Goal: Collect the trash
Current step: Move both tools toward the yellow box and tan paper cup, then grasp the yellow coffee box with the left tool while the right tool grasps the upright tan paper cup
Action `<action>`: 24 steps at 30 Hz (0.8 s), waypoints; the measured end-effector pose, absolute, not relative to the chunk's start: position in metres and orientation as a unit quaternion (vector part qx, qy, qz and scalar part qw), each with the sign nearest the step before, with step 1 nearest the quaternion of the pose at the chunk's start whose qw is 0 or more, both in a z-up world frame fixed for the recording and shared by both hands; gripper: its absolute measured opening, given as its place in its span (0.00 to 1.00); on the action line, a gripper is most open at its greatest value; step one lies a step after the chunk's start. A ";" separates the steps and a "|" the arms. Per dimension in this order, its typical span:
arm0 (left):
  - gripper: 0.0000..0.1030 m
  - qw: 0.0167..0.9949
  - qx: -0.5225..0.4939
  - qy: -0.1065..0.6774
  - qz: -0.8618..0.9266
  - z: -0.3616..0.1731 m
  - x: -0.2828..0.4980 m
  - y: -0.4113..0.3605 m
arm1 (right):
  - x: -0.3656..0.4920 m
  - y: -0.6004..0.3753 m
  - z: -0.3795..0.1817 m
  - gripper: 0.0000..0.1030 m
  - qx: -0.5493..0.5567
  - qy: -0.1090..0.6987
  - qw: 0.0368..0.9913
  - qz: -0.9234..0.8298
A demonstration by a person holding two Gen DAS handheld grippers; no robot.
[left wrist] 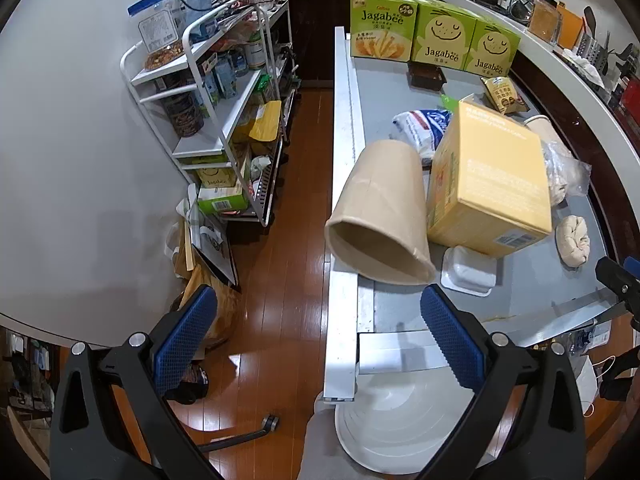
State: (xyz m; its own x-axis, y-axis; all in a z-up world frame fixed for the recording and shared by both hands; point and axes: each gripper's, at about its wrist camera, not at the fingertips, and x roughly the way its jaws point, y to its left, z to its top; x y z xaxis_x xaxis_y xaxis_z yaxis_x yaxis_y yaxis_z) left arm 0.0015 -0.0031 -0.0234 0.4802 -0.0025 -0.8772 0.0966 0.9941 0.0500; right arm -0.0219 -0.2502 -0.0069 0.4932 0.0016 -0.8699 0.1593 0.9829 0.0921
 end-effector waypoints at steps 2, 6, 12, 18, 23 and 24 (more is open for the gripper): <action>0.99 0.861 0.047 0.506 -0.031 -0.021 0.002 -0.005 | -0.020 -0.252 -0.004 0.96 0.080 0.498 0.862 -0.046; 0.99 0.864 0.050 0.499 -0.038 -0.016 0.002 -0.008 | -0.016 -0.254 0.001 0.96 0.078 0.492 0.866 -0.047; 0.99 0.871 0.056 0.485 -0.057 -0.003 0.001 -0.018 | 0.000 -0.256 0.011 0.96 0.069 0.482 0.872 -0.046; 0.99 0.877 0.073 0.466 -0.087 0.009 0.009 -0.038 | 0.030 -0.261 0.020 0.96 0.066 0.480 0.874 -0.046; 0.99 0.881 0.079 0.454 -0.111 0.017 0.021 -0.058 | 0.063 -0.266 0.021 0.96 0.059 0.492 0.867 -0.055; 0.99 0.881 0.080 0.453 -0.113 0.018 0.024 -0.062 | 0.070 -0.267 0.020 0.96 0.059 0.497 0.864 -0.057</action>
State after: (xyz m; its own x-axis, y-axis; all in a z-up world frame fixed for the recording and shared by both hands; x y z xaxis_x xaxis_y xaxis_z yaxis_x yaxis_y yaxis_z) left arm 0.0242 -0.0622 0.0183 0.5638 -0.1268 -0.8161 0.2722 0.9615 0.0387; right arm 0.0703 -0.2667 0.0197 0.5000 -0.0393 -0.8651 0.1575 0.9864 0.0462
